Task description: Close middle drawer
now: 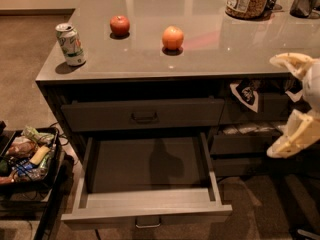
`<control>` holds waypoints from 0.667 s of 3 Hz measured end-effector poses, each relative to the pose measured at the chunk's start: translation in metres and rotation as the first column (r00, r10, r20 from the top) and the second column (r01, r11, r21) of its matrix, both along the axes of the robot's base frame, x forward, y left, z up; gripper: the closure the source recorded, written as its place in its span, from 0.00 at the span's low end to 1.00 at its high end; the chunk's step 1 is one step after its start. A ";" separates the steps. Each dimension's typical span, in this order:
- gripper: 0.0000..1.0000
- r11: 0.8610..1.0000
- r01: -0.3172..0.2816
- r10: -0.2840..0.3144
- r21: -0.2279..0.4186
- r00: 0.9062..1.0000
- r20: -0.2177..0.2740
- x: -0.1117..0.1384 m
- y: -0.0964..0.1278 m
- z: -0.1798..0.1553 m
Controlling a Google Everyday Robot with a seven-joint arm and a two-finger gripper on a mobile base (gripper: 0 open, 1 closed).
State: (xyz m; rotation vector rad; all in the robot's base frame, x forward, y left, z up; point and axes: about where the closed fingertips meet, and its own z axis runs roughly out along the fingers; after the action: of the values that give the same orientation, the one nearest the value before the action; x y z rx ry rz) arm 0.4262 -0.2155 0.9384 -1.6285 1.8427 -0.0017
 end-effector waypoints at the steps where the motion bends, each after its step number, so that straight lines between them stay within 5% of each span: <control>1: 0.00 0.996 -0.073 0.074 0.050 0.997 -0.014 -0.010 0.022 -0.026; 2: 0.00 0.996 -0.073 0.074 0.050 0.997 -0.014 -0.010 0.022 -0.026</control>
Offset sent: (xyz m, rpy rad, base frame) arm -0.0084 0.0194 -0.0206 0.0507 0.0083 0.0646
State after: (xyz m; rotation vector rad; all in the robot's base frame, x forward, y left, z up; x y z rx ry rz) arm 0.4158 -0.1939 0.9124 -1.6648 1.7799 0.0888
